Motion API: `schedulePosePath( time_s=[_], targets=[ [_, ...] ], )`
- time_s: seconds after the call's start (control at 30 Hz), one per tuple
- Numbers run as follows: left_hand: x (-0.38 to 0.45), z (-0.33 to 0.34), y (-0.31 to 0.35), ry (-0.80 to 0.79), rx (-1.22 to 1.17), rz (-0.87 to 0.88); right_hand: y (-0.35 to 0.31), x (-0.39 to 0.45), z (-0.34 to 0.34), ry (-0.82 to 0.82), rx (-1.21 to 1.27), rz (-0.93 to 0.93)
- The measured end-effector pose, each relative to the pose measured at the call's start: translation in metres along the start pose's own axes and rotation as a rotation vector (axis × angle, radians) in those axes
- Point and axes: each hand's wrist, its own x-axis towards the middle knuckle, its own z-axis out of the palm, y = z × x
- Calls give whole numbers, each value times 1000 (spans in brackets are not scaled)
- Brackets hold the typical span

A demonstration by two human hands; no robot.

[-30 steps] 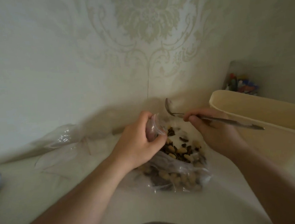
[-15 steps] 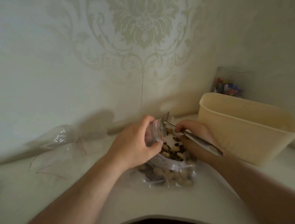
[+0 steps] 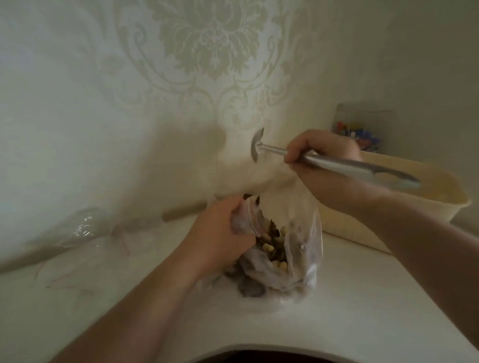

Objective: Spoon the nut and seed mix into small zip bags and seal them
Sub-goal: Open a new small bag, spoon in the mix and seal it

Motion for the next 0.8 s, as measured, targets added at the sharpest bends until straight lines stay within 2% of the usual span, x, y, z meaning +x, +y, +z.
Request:
schedulePosePath(
  time_s=[0.1,0.27,0.33,0.43,0.5,0.6,0.63,0.7,0.8],
  targets=[
    [1,-1,-5,7,-14,-13,-4,4,-10,-2,-22,-60],
    [6,-10,-9,167,-34,25,14,-24,-15,-74,-102,-4],
    [7,-16,-10,142,2,31,14,-30,-20,-98,-37,7],
    [4,-20,-9,117,48,42,5,-30,-24,-66,5,-69],
    [1,-20,-5,176,87,85,-2,-28,-24,-23,-2,-102],
    [-3,-20,0,213,135,243,-8,-27,-16,24,-31,-173],
    [-4,-18,1,178,136,286,-7,-28,-11,33,-32,-157],
    [-6,-14,2,73,150,353,-5,-30,2,22,-12,0],
    [-3,-11,-2,-27,300,403,2,-33,17,-13,-6,176]
  ],
)
